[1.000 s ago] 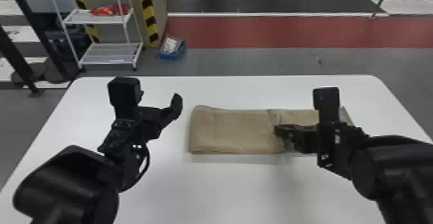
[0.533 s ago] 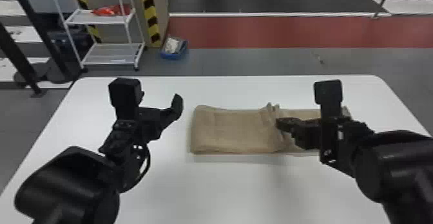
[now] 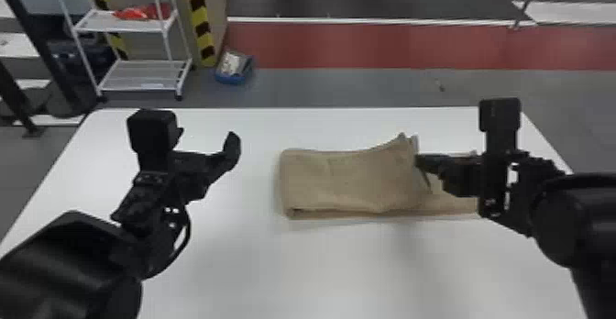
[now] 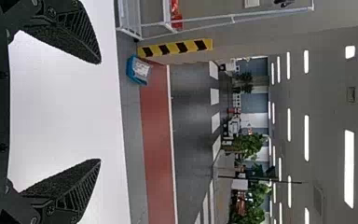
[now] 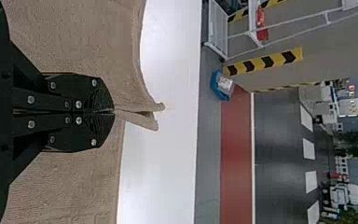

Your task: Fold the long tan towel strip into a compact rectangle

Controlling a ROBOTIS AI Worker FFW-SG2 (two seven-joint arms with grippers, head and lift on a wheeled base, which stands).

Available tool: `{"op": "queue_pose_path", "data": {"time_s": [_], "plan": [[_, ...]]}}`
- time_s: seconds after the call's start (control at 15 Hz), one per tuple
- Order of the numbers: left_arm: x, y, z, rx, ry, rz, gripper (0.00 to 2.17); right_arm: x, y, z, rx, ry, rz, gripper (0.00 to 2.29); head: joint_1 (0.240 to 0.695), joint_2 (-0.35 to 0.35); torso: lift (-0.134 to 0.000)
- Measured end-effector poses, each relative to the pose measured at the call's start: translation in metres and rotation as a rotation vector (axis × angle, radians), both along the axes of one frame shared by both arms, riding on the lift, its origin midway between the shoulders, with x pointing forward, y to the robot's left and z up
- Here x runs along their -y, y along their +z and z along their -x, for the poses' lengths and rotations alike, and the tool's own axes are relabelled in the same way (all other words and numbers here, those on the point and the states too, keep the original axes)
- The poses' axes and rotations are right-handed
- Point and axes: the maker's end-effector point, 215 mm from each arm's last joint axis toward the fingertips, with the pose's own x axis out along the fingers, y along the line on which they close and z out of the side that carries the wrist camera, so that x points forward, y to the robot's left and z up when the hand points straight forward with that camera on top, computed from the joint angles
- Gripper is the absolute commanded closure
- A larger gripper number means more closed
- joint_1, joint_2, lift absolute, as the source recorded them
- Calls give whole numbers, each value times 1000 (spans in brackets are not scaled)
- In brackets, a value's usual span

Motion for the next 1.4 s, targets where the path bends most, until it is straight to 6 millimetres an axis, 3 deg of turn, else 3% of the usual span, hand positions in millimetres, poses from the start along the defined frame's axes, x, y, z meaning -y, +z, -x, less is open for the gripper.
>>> {"op": "queue_pose_path", "data": {"time_s": [0.13,0.27,0.47,0.6,0.73,0.87,1.07,1.2,1.33,1.4], "plan": [[-3,0,1,0,4,-2,151,2,-5,0,1,-2,-7,1146,695,-33,-128],[-3,1,1,2,4,-3,151,14,20,-1,47,-14,-19,1146,695,-44,-128],[-1,1,1,1,1,-2,151,54,52,4,89,-56,-29,1146,695,-79,-128],[0,2,1,2,-3,1,151,73,33,7,40,-77,-14,1146,695,-105,-128],[0,2,1,2,-4,1,151,74,7,7,2,-80,-11,1146,695,-108,-128],[-2,-1,3,-3,0,0,151,72,-1,5,-4,-76,-18,1146,695,-104,-128],[-3,-3,4,-9,2,-3,151,82,24,7,41,-90,-46,1146,695,-110,-128],[-4,-3,4,-9,1,-5,151,105,41,13,56,-123,-52,1146,695,-124,-128],[-3,-3,3,-7,-2,-4,151,127,48,16,56,-153,-47,1146,695,-156,-128],[-3,-3,3,-7,-2,-4,151,135,42,17,42,-165,-40,1146,695,-163,-128]]}}
